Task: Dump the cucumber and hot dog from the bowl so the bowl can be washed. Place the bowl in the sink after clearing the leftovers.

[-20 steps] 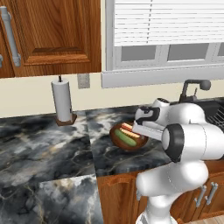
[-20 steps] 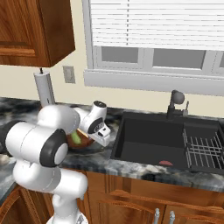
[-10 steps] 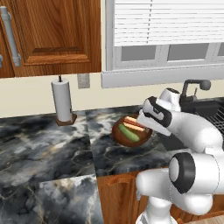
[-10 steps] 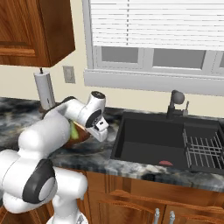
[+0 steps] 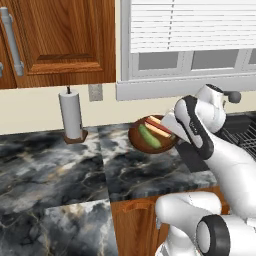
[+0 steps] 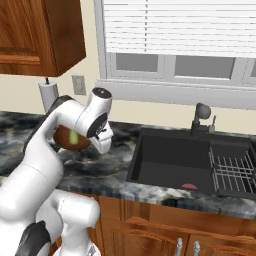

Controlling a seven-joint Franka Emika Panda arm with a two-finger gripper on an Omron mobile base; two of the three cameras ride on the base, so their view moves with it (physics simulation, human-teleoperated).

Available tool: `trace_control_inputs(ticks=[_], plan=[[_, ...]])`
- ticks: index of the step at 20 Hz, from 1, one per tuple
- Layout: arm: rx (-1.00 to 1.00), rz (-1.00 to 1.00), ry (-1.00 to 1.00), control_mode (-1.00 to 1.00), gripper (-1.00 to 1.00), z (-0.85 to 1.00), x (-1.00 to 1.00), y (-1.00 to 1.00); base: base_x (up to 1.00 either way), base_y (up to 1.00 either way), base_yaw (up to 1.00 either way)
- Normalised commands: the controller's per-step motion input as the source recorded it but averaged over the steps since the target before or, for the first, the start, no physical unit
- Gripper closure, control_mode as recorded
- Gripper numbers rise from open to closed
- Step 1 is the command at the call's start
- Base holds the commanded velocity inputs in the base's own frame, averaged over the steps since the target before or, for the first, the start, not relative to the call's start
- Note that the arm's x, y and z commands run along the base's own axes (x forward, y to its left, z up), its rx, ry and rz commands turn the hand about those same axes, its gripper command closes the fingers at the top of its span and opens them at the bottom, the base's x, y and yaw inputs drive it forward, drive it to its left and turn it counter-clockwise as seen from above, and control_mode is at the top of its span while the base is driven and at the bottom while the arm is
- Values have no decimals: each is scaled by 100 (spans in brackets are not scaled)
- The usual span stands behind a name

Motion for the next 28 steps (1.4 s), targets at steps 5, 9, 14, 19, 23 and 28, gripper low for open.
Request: trace_control_inputs(ticks=[5,9,14,19,23,28], plan=[[37,-10,0,-100,100,87,-64,6,0,0,0],[33,-12,-20,-100,100,5,-69,1,0,0,0],[3,0,-3,-100,100,0,-5,1,0,0,0],[0,0,0,-100,100,0,0,0,0,0,0],[0,0,0,-100,100,0,-2,0,0,0,0],[0,0,0,100,100,0,0,0,-24,-31,0]])
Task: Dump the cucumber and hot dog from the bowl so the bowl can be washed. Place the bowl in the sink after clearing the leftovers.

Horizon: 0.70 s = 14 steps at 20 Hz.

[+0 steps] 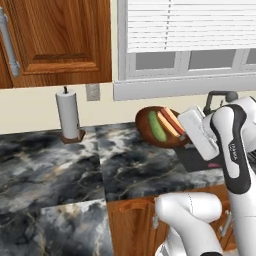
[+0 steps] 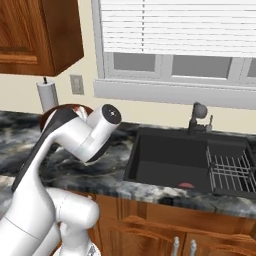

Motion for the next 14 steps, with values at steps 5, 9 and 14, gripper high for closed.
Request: trace_control_inputs(ticks=[5,9,14], plan=[[0,0,0,100,100,0,0,0,-22,-79,0],[0,0,0,100,100,0,0,0,-40,-100,0],[0,0,0,100,100,0,0,0,-38,-98,0]])
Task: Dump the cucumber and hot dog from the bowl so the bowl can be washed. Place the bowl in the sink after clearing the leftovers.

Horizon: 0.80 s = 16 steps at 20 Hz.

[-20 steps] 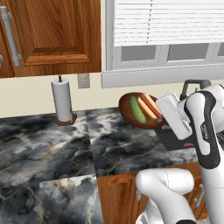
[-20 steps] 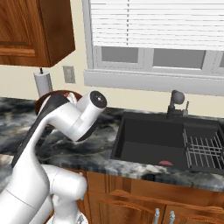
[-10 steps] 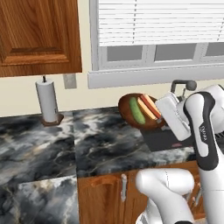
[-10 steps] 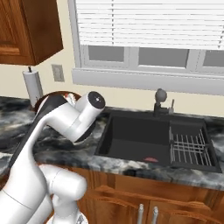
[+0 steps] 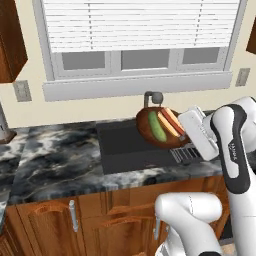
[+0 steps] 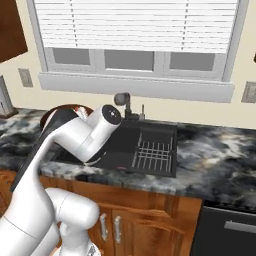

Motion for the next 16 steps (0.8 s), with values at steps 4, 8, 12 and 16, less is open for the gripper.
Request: trace_control_inputs(ticks=[4,8,12,16], plan=[[0,0,0,100,100,0,0,0,-4,-63,0],[0,0,0,100,100,0,0,0,24,-29,0],[0,0,0,100,100,0,0,0,33,-18,0],[0,0,0,100,100,0,0,0,45,-16,0]])
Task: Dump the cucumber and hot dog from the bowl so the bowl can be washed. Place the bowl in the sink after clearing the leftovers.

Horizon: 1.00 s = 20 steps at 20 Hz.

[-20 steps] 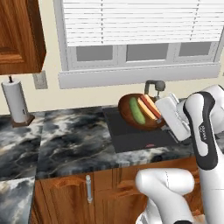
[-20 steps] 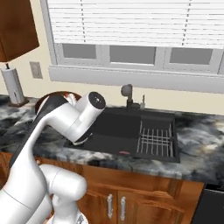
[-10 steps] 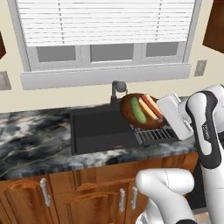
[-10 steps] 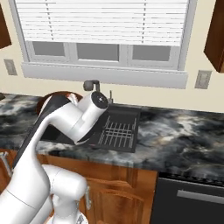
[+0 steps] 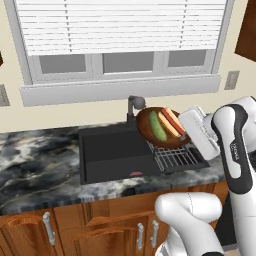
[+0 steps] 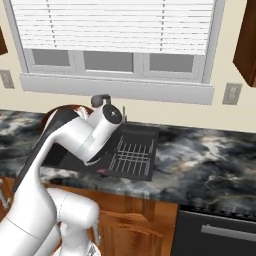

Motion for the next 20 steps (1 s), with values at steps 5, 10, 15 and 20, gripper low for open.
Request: trace_control_inputs(ticks=[5,10,15,20], plan=[[0,0,0,100,100,0,0,0,45,-7,0],[0,-2,0,-100,100,0,18,-11,16,0,0],[-1,-8,0,-100,100,-6,16,-81,0,0,0],[-5,-6,0,-100,100,-8,14,-87,0,0,0]])
